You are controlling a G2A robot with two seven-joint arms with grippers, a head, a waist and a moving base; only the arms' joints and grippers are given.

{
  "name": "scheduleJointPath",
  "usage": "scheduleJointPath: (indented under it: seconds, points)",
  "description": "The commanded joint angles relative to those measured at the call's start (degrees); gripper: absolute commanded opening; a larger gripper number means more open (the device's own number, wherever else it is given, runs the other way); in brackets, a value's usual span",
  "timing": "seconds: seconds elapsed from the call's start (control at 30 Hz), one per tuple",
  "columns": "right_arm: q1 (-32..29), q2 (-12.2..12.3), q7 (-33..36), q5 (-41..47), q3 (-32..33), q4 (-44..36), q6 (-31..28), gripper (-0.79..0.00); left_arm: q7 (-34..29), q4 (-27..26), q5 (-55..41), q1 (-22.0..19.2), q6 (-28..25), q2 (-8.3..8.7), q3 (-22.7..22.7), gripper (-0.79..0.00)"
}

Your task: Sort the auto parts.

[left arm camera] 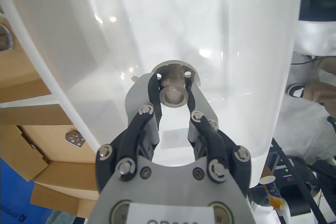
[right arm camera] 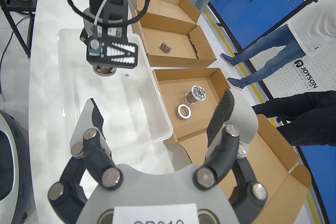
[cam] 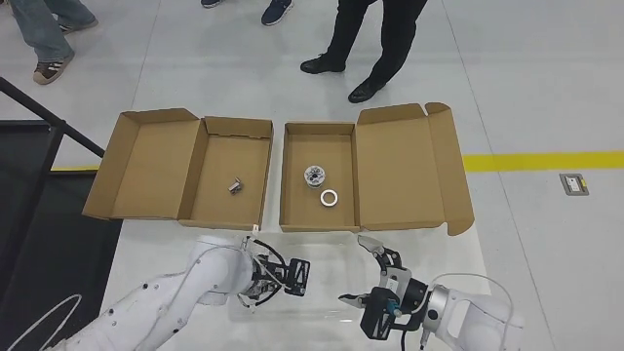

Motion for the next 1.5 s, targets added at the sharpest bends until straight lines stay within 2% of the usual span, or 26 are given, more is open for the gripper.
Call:
scheduleJointPath:
  seconds: [0.0,0.13,0.37,0.53,0.57,0.93,1.07,1.13,1.47]
  points:
    - [0.00,0.00,-0.01,0.00,0.00,0.00,0.00,0.000,1.60,-0.69,-1.92,0.53,-1.13,1.12,-3.31,-0.785]
    - [0.00,0.00,-0.01,0.00,0.00,0.00,0.00,0.000,5.12,-2.69,-5.05,2.96,-2.77,3.74,-10.84,-0.785]
    - [0.00,0.00,-0.01,0.00,0.00,0.00,0.00,0.000,12.07,-2.89,-7.86,8.41,-3.13,7.44,-24.00,-0.785]
    - [0.00,0.00,-0.01,0.00,0.00,0.00,0.00,0.000,16.18,-1.97,-8.39,13.35,-1.68,9.51,-32.96,-0.785]
    - [0.00,0.00,-0.01,0.00,0.00,0.00,0.00,0.000,16.40,-1.87,-8.43,13.65,-1.40,9.61,-33.50,-0.785]
    - [0.00,0.00,-0.01,0.00,0.00,0.00,0.00,0.000,16.40,-1.87,-8.43,13.65,-1.40,9.61,-33.50,-0.785]
    - [0.00,0.00,-0.01,0.00,0.00,0.00,0.00,0.000,16.38,-0.04,-2.57,14.18,5.90,9.13,-32.32,-0.785]
    - [0.00,0.00,-0.01,0.00,0.00,0.00,0.00,0.000,17.54,2.88,-1.93,13.75,8.81,8.59,-31.09,-0.785]
    - [0.00,0.00,-0.01,0.00,0.00,0.00,0.00,0.000,18.05,16.27,5.65,6.69,21.07,5.16,-23.94,-0.785]
